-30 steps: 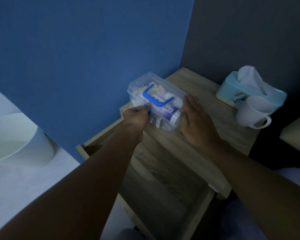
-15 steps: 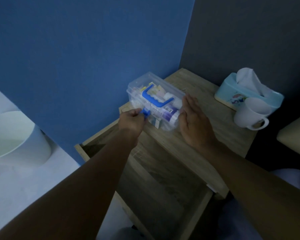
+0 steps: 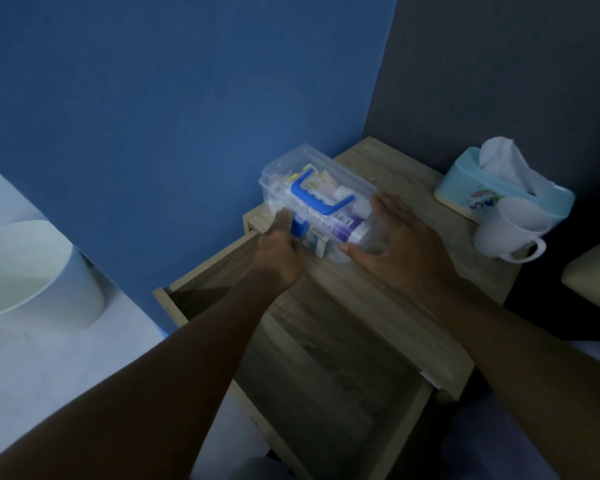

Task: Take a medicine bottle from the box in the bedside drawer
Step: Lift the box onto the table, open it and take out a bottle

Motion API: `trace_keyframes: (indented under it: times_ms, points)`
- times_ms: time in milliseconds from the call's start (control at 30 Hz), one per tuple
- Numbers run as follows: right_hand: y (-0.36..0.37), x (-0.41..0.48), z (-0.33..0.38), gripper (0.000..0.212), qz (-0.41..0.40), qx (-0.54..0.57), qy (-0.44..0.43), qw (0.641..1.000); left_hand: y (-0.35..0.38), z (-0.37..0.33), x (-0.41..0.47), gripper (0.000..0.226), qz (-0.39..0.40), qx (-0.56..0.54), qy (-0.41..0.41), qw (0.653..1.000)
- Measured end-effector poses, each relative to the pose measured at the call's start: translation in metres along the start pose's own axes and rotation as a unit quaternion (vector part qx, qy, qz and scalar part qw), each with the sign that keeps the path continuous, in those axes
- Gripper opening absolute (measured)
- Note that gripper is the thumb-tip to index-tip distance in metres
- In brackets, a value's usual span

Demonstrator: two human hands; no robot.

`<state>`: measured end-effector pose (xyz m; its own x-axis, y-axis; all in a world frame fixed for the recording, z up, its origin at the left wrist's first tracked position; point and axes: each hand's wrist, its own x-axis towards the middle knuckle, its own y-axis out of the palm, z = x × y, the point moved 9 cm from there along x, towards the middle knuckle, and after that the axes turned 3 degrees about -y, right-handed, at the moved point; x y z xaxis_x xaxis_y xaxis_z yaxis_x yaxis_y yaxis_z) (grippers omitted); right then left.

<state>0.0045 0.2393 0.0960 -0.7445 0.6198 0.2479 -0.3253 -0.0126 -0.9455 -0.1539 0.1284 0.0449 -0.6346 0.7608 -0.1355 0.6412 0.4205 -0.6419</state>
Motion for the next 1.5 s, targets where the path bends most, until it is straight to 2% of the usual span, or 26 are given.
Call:
trace_keyframes:
  times_ms: [133,200,267,400,500,567,700,767,967,1133,1267,1400,1500]
  points:
    - [-0.012,0.007,0.0,0.091,0.01,0.021,0.001,1.0,0.0,-0.002,0.005,0.073,0.036,0.062,-0.003,0.997]
    - [-0.022,0.012,-0.002,0.082,-0.01,0.064,-0.001,0.998,-0.001,-0.003,0.007,0.078,0.035,0.094,0.003,0.995]
    - [-0.034,0.016,-0.009,0.07,-0.041,0.137,0.011,0.99,-0.003,-0.007,0.007,0.083,0.025,0.11,0.028,0.993]
    - [-0.046,0.03,-0.032,0.05,-0.031,0.244,0.07,0.967,-0.009,-0.026,0.009,0.085,-0.021,0.158,0.144,0.977]
    - [-0.061,0.045,-0.052,0.031,-0.092,0.293,0.101,0.946,-0.001,-0.022,0.019,0.086,0.003,0.196,0.138,0.971]
    - [-0.077,0.052,-0.056,0.033,-0.138,0.277,0.101,0.946,0.001,-0.016,0.023,0.087,0.011,0.212,0.117,0.97]
    - [-0.104,0.057,-0.044,0.034,-0.219,0.112,-0.021,0.969,-0.001,-0.015,0.024,0.091,0.003,0.23,0.112,0.967]
    - [-0.103,0.06,-0.048,0.034,-0.23,0.068,-0.018,0.971,-0.001,-0.014,0.026,0.09,-0.001,0.242,0.112,0.964]
    - [-0.068,0.077,-0.09,0.04,-0.107,0.002,0.101,0.989,0.0,-0.013,0.027,0.09,-0.007,0.259,0.115,0.959]
    - [-0.062,0.069,-0.101,0.033,-0.153,0.051,0.099,0.982,0.001,-0.011,0.03,0.091,-0.01,0.253,0.117,0.96]
    - [-0.044,0.069,-0.109,0.025,-0.122,0.062,0.117,0.984,0.001,-0.011,0.03,0.091,-0.016,0.258,0.121,0.959]
    - [-0.028,0.066,-0.107,0.042,-0.077,0.08,0.123,0.986,0.001,-0.011,0.03,0.092,-0.012,0.257,0.121,0.959]
    - [-0.029,0.066,-0.083,0.051,-0.098,0.065,0.078,0.99,0.0,-0.011,0.029,0.091,-0.014,0.257,0.121,0.959]
